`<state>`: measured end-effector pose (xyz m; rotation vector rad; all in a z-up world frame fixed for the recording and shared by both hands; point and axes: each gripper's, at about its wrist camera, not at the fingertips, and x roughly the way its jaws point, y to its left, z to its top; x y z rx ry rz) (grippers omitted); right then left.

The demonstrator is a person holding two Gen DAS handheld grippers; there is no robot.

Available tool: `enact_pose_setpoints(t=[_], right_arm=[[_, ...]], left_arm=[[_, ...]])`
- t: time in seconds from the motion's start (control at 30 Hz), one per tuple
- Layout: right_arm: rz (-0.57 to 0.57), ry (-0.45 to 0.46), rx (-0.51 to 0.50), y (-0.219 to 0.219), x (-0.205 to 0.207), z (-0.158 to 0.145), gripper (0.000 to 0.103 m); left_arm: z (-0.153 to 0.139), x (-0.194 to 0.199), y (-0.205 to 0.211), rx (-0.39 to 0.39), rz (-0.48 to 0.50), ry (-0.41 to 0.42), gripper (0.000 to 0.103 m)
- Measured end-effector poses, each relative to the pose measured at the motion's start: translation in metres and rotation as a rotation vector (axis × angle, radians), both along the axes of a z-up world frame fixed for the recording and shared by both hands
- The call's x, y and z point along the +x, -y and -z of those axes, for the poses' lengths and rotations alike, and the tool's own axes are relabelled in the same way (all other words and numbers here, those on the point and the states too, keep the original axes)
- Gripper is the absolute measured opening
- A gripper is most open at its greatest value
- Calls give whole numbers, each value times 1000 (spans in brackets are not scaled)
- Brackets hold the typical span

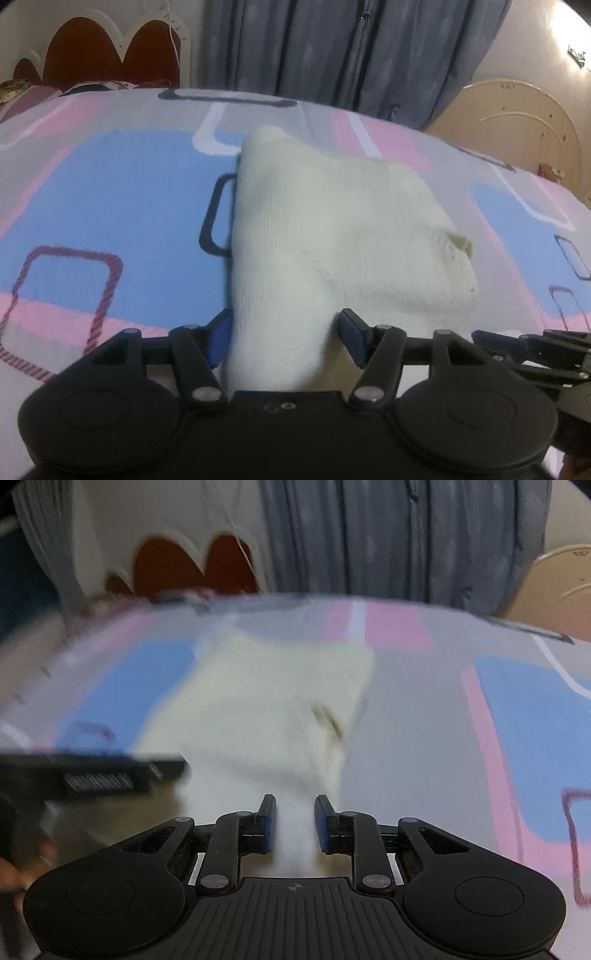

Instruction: Fold small clothes

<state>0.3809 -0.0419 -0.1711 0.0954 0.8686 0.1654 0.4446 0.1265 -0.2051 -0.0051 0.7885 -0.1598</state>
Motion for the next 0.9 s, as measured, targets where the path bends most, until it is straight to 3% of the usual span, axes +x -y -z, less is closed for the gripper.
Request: enact_pose_setpoints(t=[0.37,0.5,0.73,0.77,0.8,0.9], right_arm=[[69,-25,58,12,-3,2,23],[84,28,171,22,-2,-17,23],[107,14,169,17,35,-13,23],[110,8,160,17,37,-12,21],[120,7,147,18,36,-10,3],[215,-27,82,29,35,5,0]], left_arm=[[5,-6,0,25,25,1,74],[4,-7,-2,24,26,8,75],[5,-9,-2,30,38,16,76],[5,-9,-2,28,40,13,77],[5,-9,-2,24,44,10,79],[6,-7,-2,38,27,-6,85]])
